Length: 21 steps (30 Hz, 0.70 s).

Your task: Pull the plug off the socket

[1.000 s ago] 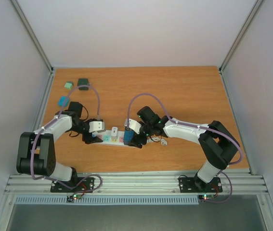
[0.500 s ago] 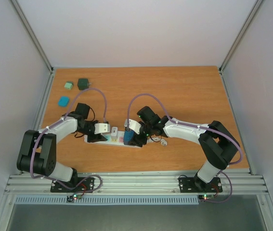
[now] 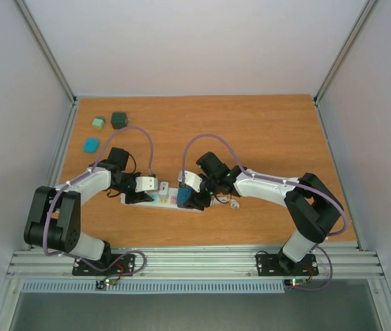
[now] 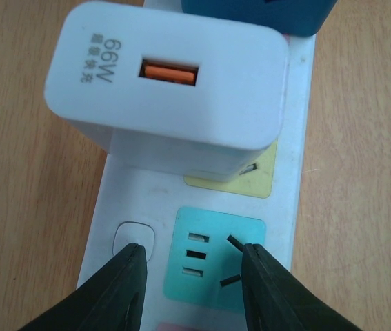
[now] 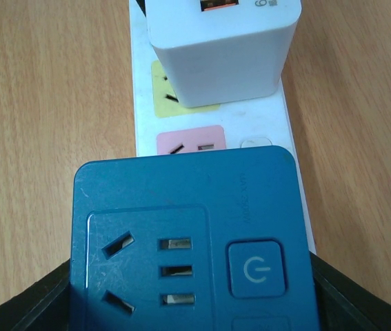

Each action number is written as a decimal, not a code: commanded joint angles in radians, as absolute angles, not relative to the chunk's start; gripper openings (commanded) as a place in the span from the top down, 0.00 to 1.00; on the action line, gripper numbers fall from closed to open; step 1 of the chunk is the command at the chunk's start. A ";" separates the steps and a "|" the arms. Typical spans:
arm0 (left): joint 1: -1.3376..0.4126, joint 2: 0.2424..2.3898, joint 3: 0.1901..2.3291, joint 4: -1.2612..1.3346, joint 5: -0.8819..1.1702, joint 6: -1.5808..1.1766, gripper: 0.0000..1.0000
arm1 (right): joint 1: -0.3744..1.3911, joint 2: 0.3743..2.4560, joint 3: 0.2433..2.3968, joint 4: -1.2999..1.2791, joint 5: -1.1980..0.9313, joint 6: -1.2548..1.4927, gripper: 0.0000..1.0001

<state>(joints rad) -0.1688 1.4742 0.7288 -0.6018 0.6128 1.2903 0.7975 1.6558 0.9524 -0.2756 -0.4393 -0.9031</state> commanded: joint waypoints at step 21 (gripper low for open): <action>-0.204 1.507 0.684 -0.585 0.493 1.321 0.61 | 0.807 1.593 1.014 -0.264 -0.512 -0.874 0.59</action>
<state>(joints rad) -0.1879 1.4738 0.7288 -0.5900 0.6052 1.2903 0.7979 1.6543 0.9604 -0.2893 -0.4412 -0.8986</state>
